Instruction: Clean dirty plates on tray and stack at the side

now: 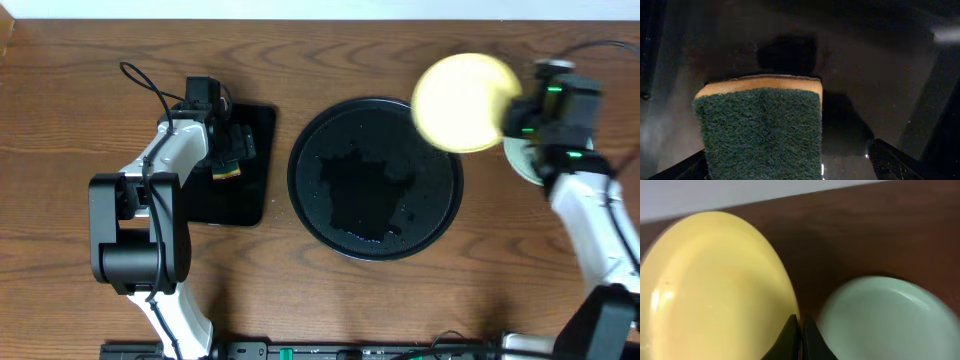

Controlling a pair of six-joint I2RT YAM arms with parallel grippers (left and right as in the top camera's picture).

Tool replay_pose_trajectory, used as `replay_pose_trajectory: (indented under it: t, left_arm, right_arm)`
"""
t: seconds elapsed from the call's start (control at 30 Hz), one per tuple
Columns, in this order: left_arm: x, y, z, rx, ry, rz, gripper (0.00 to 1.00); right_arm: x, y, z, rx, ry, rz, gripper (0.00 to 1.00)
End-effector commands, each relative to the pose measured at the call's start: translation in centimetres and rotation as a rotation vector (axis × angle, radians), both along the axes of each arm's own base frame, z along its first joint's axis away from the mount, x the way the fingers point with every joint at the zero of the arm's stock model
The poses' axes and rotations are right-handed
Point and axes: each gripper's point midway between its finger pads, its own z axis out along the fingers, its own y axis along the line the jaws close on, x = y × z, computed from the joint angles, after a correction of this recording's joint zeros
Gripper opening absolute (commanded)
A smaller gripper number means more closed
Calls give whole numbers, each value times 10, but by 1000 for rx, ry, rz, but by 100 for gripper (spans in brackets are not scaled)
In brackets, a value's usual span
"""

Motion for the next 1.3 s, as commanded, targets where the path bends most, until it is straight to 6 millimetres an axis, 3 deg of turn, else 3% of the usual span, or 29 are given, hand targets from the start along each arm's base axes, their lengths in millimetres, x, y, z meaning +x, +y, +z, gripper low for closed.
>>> replay_pose_trajectory:
  t: [0.0, 0.03, 0.1, 0.2, 0.27, 0.33, 0.37, 0.43, 0.63, 0.7, 0.8, 0.87, 0.93, 1.0, 1.03, 1.17, 1.27]
  left_arm:
    - [-7, 1, -11, 6, 36, -4, 88]
    - [-7, 1, -11, 6, 36, -4, 88]
    - [-7, 1, -11, 6, 36, -4, 88]
    - [-7, 1, -11, 6, 36, -4, 88]
    - [-7, 1, -11, 6, 36, -4, 88]
    - [-7, 1, -11, 6, 35, -4, 88]
    - [-7, 1, -11, 6, 36, -4, 88]
    - [-7, 1, -11, 6, 36, -4, 88]
    - [-7, 1, -11, 6, 36, -4, 88]
    - [-7, 1, -11, 6, 36, -4, 88]
    - [-7, 1, -11, 6, 36, -4, 88]
    - [-7, 1, -11, 6, 36, -4, 88]
    - [-7, 1, -11, 6, 35, -5, 88]
    - [-7, 1, -11, 6, 36, -4, 88]
    - [-7, 1, -11, 6, 36, -4, 88]
    - [-7, 1, -11, 6, 36, -4, 88]
    - [-7, 1, -11, 6, 36, -4, 88]
  right_arm:
    - [-17, -70, 15, 69, -50, -169, 1]
    - [-27, -96, 13, 69, -47, -233, 1]
    - [-40, -131, 6, 46, -27, -337, 1]
    - [-55, -165, -12, 32, 18, -439, 1]
    - [-55, -168, -24, 40, 42, -447, 2]
    - [-53, -170, -40, 50, 71, -446, 18]
    - [-52, -170, -54, 62, 101, -445, 44]
    - [-49, -166, -64, 85, 116, -424, 59]
    - [-39, -145, -74, 148, 118, -310, 60]
    - [-29, -124, -72, 178, 107, -223, 58]
    - [-13, -71, -69, 165, 95, 20, 58]
    - [-5, -24, -72, 102, 121, 188, 64]
    - [-2, 11, -77, 42, 149, 283, 71]
    - [0, 28, -79, 18, 162, 310, 80]
    - [0, 34, -79, 11, 166, 320, 99]
    - [-13, 66, -92, 33, 244, 387, 99]
    - [-28, 78, -102, 53, 318, 412, 99]
